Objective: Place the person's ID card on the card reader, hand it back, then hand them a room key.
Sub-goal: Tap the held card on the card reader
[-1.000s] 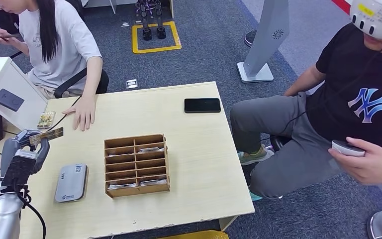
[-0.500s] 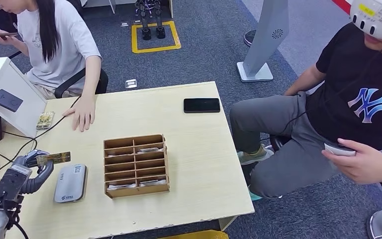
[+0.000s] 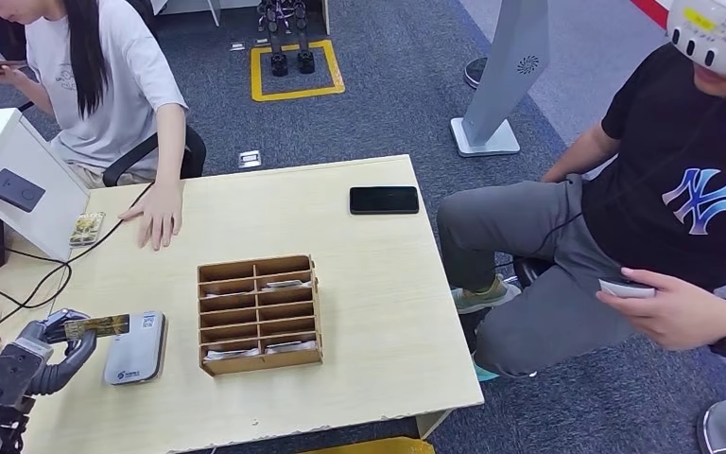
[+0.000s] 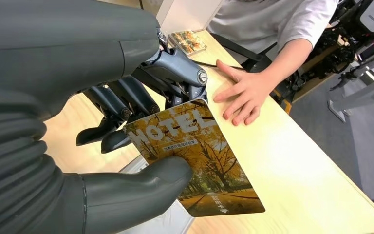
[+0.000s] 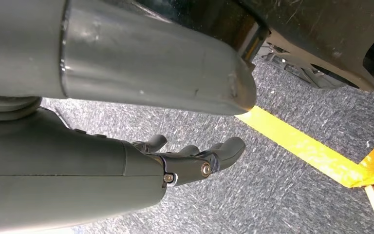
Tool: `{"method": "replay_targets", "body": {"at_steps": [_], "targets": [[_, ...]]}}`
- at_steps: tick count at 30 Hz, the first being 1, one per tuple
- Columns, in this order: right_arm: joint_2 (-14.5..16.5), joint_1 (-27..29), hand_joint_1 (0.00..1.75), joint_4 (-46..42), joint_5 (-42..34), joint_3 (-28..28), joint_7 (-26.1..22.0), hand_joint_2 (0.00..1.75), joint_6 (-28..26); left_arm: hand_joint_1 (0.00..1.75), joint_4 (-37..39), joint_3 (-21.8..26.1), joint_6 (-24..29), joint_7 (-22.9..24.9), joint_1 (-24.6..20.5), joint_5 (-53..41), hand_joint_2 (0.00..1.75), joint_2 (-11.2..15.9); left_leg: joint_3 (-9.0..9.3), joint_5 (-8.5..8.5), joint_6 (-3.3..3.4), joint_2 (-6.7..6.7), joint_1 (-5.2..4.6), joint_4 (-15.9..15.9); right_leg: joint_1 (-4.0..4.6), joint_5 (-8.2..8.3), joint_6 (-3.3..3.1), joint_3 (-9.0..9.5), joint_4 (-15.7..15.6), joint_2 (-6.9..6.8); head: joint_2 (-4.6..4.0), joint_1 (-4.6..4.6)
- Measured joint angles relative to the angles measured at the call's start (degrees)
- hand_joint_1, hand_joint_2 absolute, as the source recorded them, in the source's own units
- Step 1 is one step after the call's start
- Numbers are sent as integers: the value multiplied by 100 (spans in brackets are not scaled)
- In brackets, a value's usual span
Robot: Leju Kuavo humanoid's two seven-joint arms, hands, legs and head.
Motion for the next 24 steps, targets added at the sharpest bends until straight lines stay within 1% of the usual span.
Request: {"method": "replay_targets", "body": {"at_steps": [5, 10, 17, 19, 24], "targets": [[0, -5, 0, 0, 22, -69, -3, 0, 4, 175, -113, -4, 2, 77, 150, -119, 175, 0, -1, 0, 0, -3, 0, 0, 0, -2, 0, -1, 0, -3, 0, 0], [0, -6, 0, 0, 26, -102, -3, 0, -8, 175, -108, -72, 265, 158, 172, -556, 175, -66, -1, 0, 0, -3, 0, 0, 0, 0, 1, 0, 0, -3, 0, 0], [0, -6, 0, 0, 28, -114, 12, 0, -14, 175, -76, -147, 356, 177, 185, -652, 175, -118, -1, 0, 0, -3, 0, 0, 0, 0, 0, 0, 0, -3, 0, -1], [0, -6, 0, 0, 31, -115, 30, 0, -11, 175, -58, -163, 486, 191, 191, -772, 175, -149, -1, 0, 0, -3, 0, 0, 0, 0, 0, -1, 0, -3, 0, -1], [0, -8, 0, 0, 56, -123, 15, 0, -9, 175, 141, -282, 1011, 311, 126, -1350, 175, -313, -1, 0, 0, -3, 0, 1, 0, 0, 1, -1, -1, -5, 0, 0]]}}
